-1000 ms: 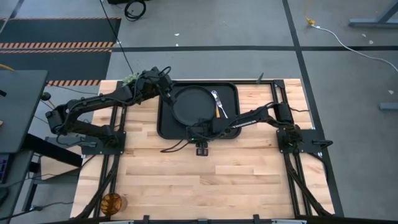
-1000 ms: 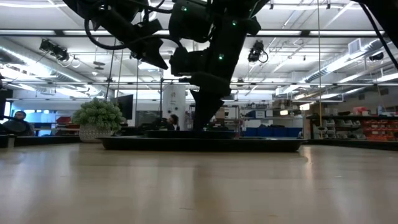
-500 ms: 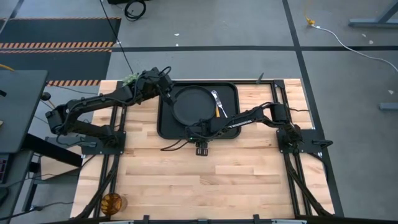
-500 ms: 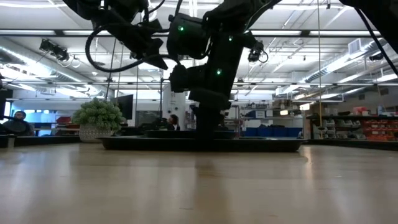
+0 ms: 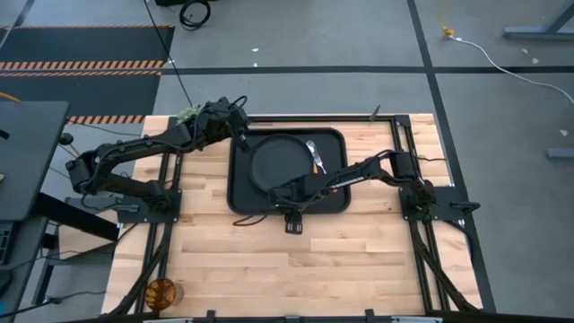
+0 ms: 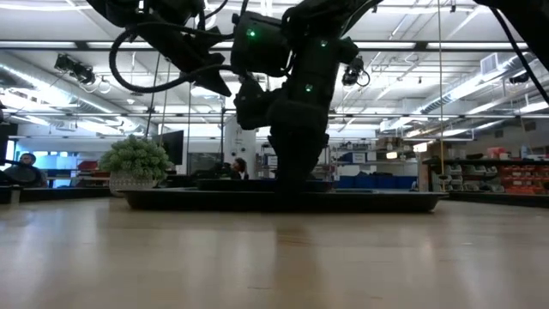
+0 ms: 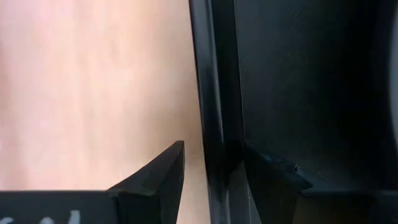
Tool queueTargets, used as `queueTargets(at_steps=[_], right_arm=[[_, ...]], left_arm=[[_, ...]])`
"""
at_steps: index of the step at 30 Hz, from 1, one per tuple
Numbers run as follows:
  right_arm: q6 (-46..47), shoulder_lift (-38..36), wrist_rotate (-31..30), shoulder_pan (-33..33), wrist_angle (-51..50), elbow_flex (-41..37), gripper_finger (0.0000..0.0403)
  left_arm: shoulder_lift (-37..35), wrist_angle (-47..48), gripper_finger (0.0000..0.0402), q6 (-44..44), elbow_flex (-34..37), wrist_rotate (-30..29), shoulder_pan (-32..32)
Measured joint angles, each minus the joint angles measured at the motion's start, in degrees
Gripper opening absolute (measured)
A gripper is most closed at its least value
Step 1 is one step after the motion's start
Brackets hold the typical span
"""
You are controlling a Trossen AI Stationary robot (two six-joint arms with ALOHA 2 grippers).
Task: Pick and place plate/cup/fork/spoon on tray
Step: Adjust the black serving tray
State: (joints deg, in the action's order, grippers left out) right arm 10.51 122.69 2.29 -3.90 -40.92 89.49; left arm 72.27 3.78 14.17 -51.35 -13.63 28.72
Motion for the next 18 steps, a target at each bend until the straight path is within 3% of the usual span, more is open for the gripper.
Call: queueTargets(at_steps=[18], right_arm=[[10.1, 0.0, 8.5, -5.8, -5.7, 0.1, 0.0171]], left_arm=[[0.0, -1.6, 0.0014, 0.4, 0.0, 0.0, -4.9]])
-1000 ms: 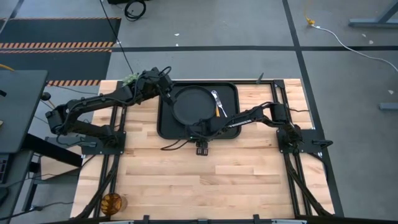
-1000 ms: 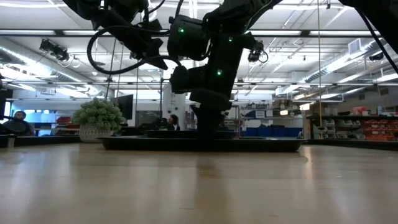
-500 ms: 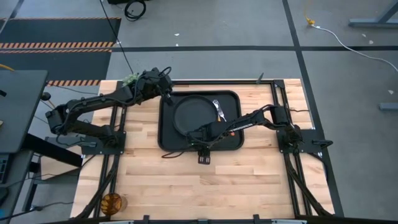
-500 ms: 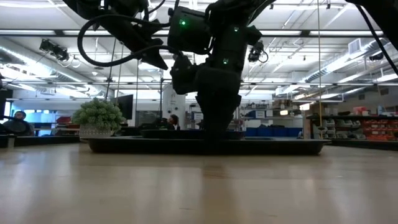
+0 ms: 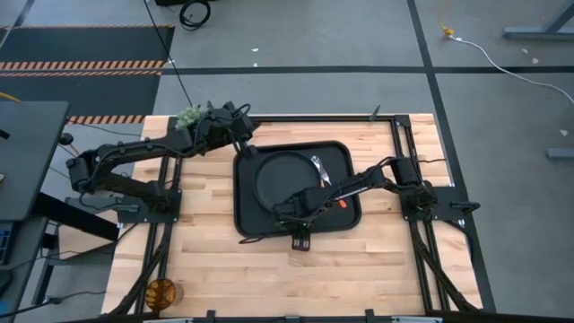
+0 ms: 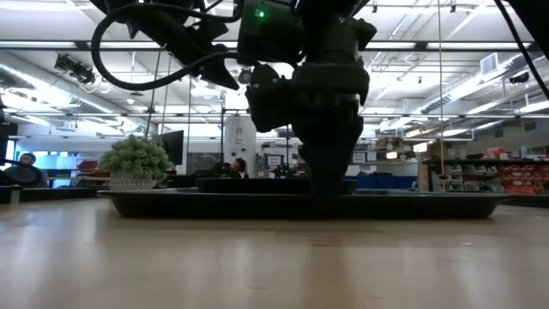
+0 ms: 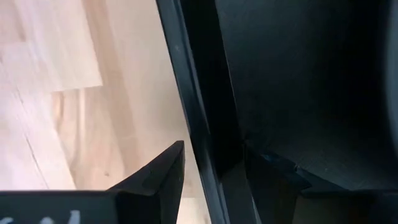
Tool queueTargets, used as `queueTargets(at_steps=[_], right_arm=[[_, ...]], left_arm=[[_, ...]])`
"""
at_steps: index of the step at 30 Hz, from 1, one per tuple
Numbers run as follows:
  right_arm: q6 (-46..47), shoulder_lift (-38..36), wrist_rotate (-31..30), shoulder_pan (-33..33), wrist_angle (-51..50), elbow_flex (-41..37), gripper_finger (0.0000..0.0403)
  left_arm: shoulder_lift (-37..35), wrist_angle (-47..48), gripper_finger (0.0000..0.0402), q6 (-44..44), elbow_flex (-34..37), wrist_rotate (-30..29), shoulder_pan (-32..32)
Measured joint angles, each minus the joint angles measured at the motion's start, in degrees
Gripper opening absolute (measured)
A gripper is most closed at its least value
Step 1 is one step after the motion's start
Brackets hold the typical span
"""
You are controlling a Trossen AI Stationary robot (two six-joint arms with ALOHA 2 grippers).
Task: Pick and place plate/cup/fork/spoon on tray
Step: Adjust the black serving tray
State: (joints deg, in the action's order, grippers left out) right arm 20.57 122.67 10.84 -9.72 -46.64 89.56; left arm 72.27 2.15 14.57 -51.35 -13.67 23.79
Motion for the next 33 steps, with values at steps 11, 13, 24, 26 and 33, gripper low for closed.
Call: queueTargets(at_steps=[11, 13, 24, 26, 33], right_arm=[[10.4, 0.1, 0.0, -4.5, 8.7, -0.1, 0.0171], [11.9, 0.1, 0.0, -5.3, 11.7, -0.1, 0.0171], [10.2, 0.1, 0.9, -8.9, 11.2, 3.0, 0.0171], [7.9, -0.1, -0.2, -9.7, 8.7, 4.2, 0.0171], [-5.6, -5.1, -8.9, -11.3, 5.5, 2.9, 0.0171]], left_arm=[[0.0, 2.3, 0.0014, 0.0, 0.0, 0.0, -5.1], [0.0, 3.8, 0.0014, -0.3, 0.0, 0.0, -5.9], [-0.6, 13.1, 0.0013, -6.6, 0.0, -0.1, -15.4], [-0.8, 13.8, 0.0013, -8.2, 0.0, -1.1, -18.1], [-3.4, 23.1, 0.0013, -13.7, -0.1, -12.2, -24.3]])
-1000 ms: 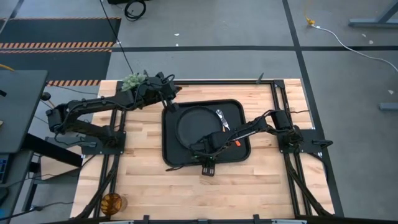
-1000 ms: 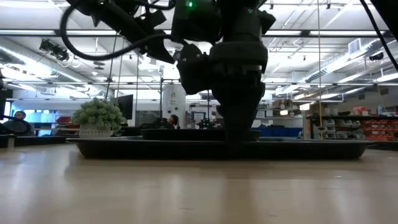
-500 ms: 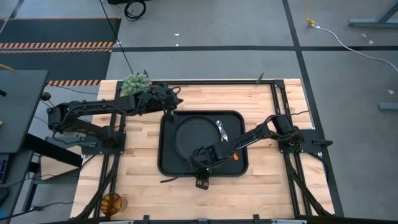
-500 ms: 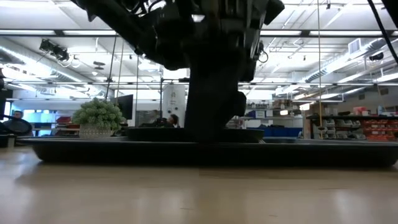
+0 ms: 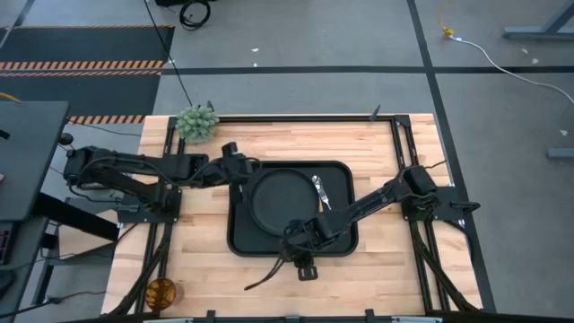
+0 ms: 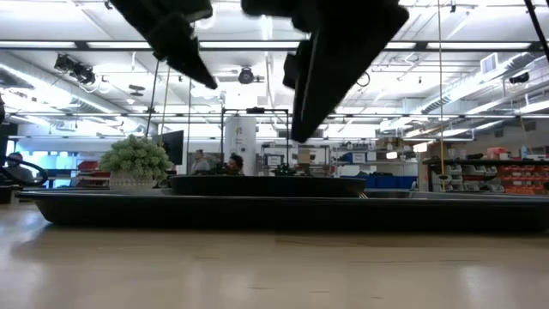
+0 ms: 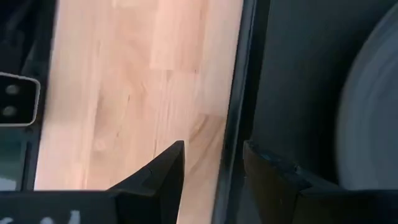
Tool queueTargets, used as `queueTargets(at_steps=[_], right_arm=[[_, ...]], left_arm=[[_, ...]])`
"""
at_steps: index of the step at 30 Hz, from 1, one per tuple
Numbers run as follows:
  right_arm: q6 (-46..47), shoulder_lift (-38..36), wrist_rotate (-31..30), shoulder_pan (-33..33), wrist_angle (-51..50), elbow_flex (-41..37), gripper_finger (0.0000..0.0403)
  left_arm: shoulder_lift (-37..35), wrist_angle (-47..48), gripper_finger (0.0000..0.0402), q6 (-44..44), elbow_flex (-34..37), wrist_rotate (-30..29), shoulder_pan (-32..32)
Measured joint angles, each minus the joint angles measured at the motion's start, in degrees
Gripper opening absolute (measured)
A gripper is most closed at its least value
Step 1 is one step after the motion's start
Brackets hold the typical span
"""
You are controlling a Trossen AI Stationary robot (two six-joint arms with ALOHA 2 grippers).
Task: Pick and place plate/cup/fork/spoon on tray
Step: Adjust the black serving tray, then move the gray vase plant to the top right of the table
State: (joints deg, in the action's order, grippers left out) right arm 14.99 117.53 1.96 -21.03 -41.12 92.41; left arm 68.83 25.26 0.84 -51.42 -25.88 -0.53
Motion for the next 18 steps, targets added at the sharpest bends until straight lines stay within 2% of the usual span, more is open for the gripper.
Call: queueTargets(at_steps=[3, 9, 14, 16, 18], right_arm=[[-3.6, -3.4, -0.8, 1.2, 1.0, -3.8, 0.0169], [-7.0, -13.8, -0.9, 5.2, 7.8, -17.6, 0.0160], [-7.8, -25.7, -0.9, 9.5, 15.4, -29.7, 0.0158], [-8.5, -30.2, -1.0, 11.3, 16.3, -32.9, 0.0158], [-10.0, -34.1, -0.9, 13.2, 16.5, -35.1, 0.0158]], left_arm=[[-0.4, 6.5, 0.0013, -5.4, 0.0, -4.9, 1.0], [-0.5, 17.1, 0.0013, -18.2, 0.0, -6.5, 9.3], [-0.5, 16.7, 0.0015, -18.8, 0.0, -11.2, 19.5], [-0.5, 15.0, 0.0023, -17.6, 0.0, -10.6, 24.6], [-0.5, 12.9, 0.0038, -15.5, 0.0, -7.2, 30.0]])
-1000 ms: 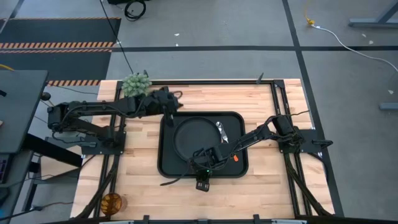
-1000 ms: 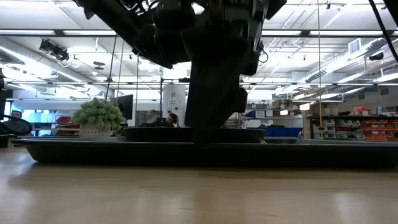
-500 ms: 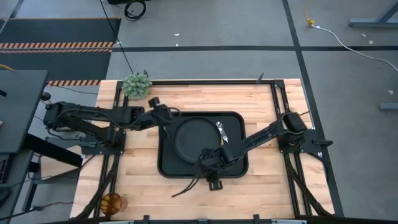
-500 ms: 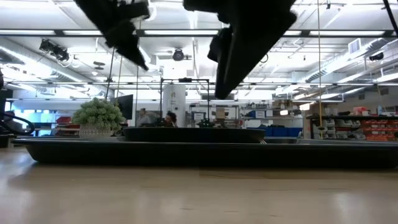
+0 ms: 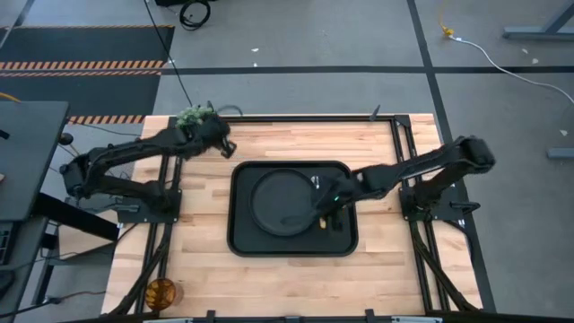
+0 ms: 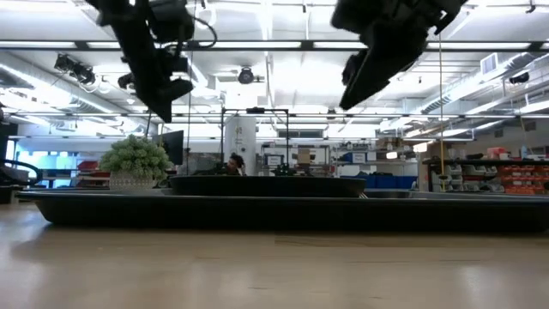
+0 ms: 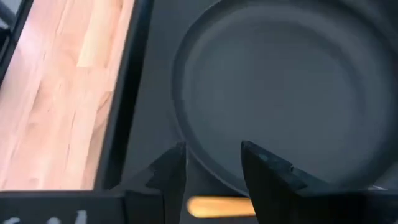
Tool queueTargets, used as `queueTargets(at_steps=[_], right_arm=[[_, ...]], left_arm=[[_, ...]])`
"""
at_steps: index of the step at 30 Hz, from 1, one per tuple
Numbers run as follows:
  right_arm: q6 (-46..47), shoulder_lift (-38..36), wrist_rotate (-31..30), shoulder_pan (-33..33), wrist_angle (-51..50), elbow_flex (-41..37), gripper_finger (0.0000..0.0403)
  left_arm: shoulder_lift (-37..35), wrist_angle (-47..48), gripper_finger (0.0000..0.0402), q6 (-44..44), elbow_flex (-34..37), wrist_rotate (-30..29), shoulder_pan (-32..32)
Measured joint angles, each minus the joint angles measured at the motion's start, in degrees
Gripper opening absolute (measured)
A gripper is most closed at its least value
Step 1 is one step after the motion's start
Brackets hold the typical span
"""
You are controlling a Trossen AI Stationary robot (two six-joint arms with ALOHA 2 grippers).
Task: Pick and place plate/cup/fork/spoon on tray
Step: Move the gray vase plant to the top right of the table
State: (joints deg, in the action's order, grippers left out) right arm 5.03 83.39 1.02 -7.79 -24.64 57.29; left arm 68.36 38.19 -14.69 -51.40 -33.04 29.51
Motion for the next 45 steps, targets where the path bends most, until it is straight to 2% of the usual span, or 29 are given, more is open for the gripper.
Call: queueTargets(at_steps=[4, 8, 12, 18, 21, 26, 31, 35, 39, 43, 45], right_arm=[[-4.6, -5.5, 0.0, 5.0, 1.6, -2.5, 0.0158], [-8.3, -7.1, 0.7, 10.2, 3.8, -2.6, 0.0158], [-9.5, -6.7, 3.9, 14.2, 6.2, -2.6, 0.0158], [-7.7, -4.9, 6.2, 16.6, 6.3, -2.6, 0.0158], [-6.6, -3.9, 6.2, 16.5, 5.9, -2.6, 0.0158], [-6.1, -2.6, 6.6, 15.7, 5.6, -2.6, 0.0158], [-6.6, -1.1, 6.6, 15.4, 6.5, -2.6, 0.0158], [-8.9, 0.8, 6.6, 16.3, 7.4, -2.6, 0.0158], [-9.7, 3.4, 6.6, 17.5, 7.9, -2.6, 0.0158], [-9.8, 6.2, 6.6, 17.8, 6.0, -2.6, 0.0158], [-10.3, 7.5, 6.6, 17.8, 5.2, -2.6, 0.0158]], left_arm=[[0.0, -3.6, 0.0081, 4.9, 0.0, 9.7, 11.4], [0.6, -4.7, 0.0135, 6.7, 0.0, 14.2, 19.9], [3.0, -5.2, 0.0194, 6.4, 0.0, 14.7, 24.0], [8.4, -11.1, 0.0274, 4.4, 0.0, 14.4, 25.6], [10.7, -15.8, 0.0293, 3.5, 0.0, 10.3, 25.7], [12.4, -16.5, 0.0291, 3.2, 0.0, 0.9, 25.5], [12.2, -8.4, 0.0269, -1.6, 0.0, -10.0, 23.5], [12.2, -4.8, 0.0246, -6.0, 0.0, -14.4, 21.0], [12.2, -2.6, 0.0229, -13.2, 0.0, -14.8, 20.6], [12.2, -1.5, 0.0222, -16.7, 0.3, -8.5, 20.8], [12.2, -1.8, 0.0223, -17.8, 1.1, -7.4, 20.8]])
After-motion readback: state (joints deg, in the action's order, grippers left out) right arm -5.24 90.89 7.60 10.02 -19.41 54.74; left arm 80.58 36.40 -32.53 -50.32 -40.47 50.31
